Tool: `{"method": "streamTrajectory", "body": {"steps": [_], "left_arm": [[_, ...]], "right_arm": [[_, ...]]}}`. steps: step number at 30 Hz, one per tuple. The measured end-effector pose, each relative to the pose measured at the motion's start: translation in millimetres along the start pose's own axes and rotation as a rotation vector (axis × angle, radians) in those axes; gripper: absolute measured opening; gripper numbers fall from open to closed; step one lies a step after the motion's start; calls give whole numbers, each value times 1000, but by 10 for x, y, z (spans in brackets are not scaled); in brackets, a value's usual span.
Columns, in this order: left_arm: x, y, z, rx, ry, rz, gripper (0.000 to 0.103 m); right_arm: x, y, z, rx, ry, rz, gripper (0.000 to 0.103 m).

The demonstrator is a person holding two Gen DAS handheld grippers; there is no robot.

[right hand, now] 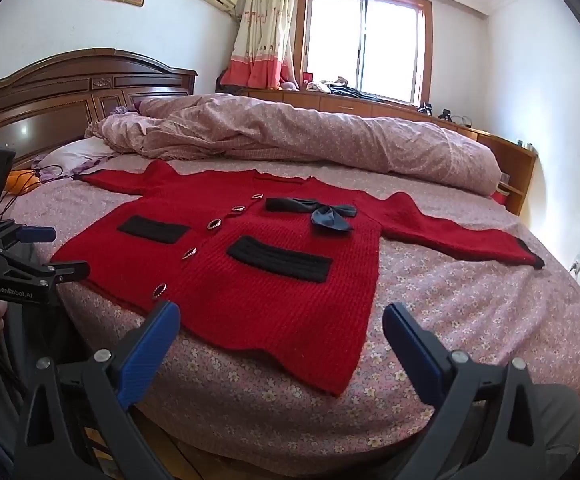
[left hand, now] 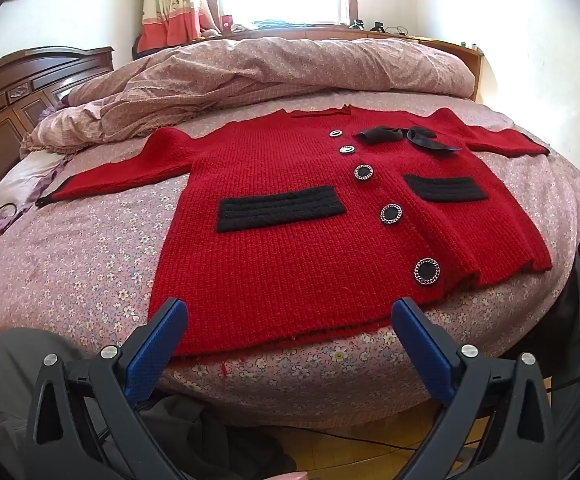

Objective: Fold small clothes

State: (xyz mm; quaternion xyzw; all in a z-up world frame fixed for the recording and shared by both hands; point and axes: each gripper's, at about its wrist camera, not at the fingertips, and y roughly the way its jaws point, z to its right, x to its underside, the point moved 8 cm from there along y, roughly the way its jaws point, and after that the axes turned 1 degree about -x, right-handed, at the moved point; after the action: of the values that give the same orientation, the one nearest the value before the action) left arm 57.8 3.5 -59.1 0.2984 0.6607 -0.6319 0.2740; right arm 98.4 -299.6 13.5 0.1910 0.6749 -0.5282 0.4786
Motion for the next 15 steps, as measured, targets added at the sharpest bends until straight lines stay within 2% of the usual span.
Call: {"method": "streamTrajectory", "body": {"steps": [10, 15], "left_arm": [[6, 16, -8, -5, 9, -4, 99], [9, 15, -4, -6, 11, -6, 99]], "right_arm": [[-25, 115, -22, 0, 1, -2, 103], [-26, -25, -19, 0, 3, 3, 103]]}}
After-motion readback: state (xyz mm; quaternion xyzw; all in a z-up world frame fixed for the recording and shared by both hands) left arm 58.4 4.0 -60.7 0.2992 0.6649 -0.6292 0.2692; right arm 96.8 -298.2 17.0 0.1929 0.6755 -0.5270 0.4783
